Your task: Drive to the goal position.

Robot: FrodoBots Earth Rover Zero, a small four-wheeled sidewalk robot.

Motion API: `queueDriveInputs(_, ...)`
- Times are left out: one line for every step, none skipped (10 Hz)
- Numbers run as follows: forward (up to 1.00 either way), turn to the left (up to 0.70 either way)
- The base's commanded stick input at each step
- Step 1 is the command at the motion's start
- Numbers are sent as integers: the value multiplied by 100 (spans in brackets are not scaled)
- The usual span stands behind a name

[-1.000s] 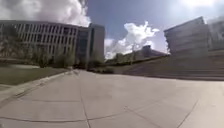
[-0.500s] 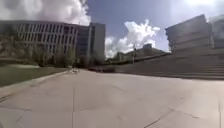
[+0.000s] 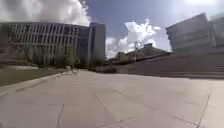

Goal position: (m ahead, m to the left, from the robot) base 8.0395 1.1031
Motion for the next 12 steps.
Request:
queueDriveInputs(100,1)
queueDriveInputs(100,1)
queueDriveInputs(100,1)
queueDriveInputs(100,1)
queueDriveInputs(100,1)
queueDriveInputs(100,1)
queueDriveInputs(100,1)
queueDriveInputs(100,1)
queueDriveInputs(100,1)
queueDriveInputs(100,1)
queueDriveInputs(100,1)
queueDriveInputs(100,1)
